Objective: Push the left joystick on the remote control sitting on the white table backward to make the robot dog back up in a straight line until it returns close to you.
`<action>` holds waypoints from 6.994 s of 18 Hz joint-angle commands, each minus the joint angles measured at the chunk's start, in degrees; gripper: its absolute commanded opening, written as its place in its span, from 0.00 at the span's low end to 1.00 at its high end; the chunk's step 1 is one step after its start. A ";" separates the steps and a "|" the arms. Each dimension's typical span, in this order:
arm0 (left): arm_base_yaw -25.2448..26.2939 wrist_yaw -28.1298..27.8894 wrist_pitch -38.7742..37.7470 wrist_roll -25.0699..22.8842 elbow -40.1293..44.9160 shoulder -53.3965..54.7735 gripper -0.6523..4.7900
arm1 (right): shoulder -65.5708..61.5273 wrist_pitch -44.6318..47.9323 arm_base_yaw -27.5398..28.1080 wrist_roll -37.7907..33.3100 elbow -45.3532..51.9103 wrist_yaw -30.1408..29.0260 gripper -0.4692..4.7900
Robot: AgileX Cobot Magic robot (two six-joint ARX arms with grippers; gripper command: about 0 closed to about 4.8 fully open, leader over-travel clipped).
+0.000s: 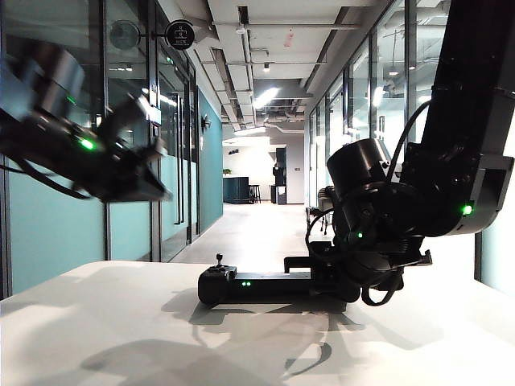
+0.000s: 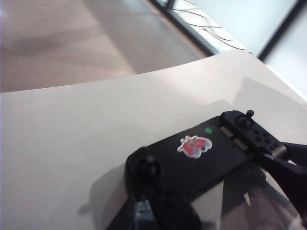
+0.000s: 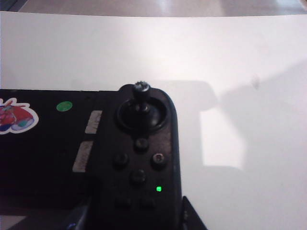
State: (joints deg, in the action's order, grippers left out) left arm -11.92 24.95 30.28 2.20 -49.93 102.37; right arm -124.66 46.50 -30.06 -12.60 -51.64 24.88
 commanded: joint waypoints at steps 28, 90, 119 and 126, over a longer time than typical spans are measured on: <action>0.85 21.59 -19.69 -23.43 -41.48 34.51 0.11 | 0.31 0.35 0.02 0.39 -0.20 0.94 0.40; -0.20 26.51 -32.74 -39.93 -50.40 38.36 0.11 | 0.31 0.50 0.02 0.37 -0.22 2.56 0.37; -0.61 26.71 -28.24 -39.93 -50.40 39.06 0.11 | 0.31 1.75 0.02 0.39 -0.22 2.19 0.37; -0.59 27.69 -29.83 -41.42 -50.40 39.06 0.11 | 0.31 1.73 0.04 0.42 -0.22 2.03 0.37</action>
State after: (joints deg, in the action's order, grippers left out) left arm -12.45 50.96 0.78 -39.00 -100.27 141.49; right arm -124.66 46.85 -29.93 -12.58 -51.66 26.92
